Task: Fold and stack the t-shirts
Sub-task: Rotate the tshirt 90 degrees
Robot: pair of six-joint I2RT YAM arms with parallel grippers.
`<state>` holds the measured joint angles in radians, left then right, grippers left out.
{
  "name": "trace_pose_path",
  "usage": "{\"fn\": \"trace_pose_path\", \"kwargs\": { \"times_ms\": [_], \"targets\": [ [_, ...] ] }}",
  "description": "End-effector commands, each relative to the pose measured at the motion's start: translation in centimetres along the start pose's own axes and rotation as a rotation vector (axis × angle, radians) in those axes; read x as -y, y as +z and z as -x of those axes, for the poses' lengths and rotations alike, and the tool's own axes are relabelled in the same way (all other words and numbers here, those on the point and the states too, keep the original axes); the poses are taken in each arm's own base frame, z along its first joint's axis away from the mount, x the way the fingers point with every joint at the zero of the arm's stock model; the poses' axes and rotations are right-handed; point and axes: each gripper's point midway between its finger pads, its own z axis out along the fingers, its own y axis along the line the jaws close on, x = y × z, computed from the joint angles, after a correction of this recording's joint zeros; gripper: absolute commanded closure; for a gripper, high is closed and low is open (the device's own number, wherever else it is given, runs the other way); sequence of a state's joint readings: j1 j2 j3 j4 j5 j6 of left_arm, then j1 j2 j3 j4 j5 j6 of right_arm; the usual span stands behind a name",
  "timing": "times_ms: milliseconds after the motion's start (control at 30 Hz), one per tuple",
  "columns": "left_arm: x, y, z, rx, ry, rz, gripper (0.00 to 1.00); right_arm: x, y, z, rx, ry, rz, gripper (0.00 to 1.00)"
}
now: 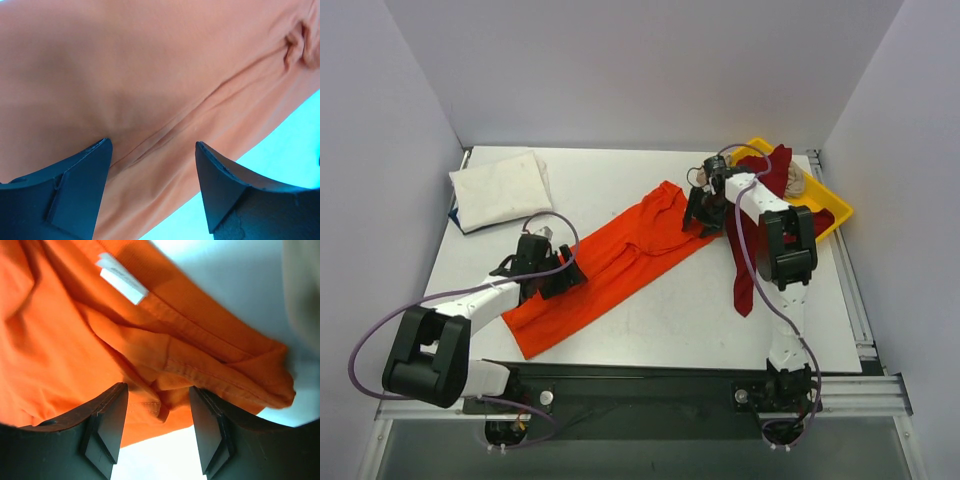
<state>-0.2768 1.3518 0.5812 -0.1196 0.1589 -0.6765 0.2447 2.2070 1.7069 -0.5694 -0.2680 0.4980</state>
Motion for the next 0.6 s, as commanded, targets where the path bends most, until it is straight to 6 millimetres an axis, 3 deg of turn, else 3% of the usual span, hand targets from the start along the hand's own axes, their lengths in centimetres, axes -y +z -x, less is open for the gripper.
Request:
{"fn": "trace_pose_path", "kwargs": {
  "times_ms": [0,133,300,433,567],
  "targets": [
    [-0.2,-1.0,-2.4,-0.072,-0.046,0.010,0.21,0.3,2.3,1.5,-0.003,0.023,-0.024,0.47],
    [1.2,-1.6,-2.7,-0.056,-0.050,-0.071,0.22,-2.0,1.3,4.9,0.066,0.028,0.033,0.47],
    [2.5,-3.1,-2.1,-0.021,-0.034,-0.119,0.22,-4.0,-1.2,6.3,0.115,0.017,0.097,0.47],
    [2.3,-3.9,-1.3,0.017,-0.022,-0.093,0.22,-4.6,-4.3,6.5,0.160,-0.012,0.126,0.47],
    [1.1,-3.8,-1.9,0.005,-0.022,-0.048,0.22,-5.0,-6.9,5.3,0.183,-0.040,0.140,0.47]
  ]
}}
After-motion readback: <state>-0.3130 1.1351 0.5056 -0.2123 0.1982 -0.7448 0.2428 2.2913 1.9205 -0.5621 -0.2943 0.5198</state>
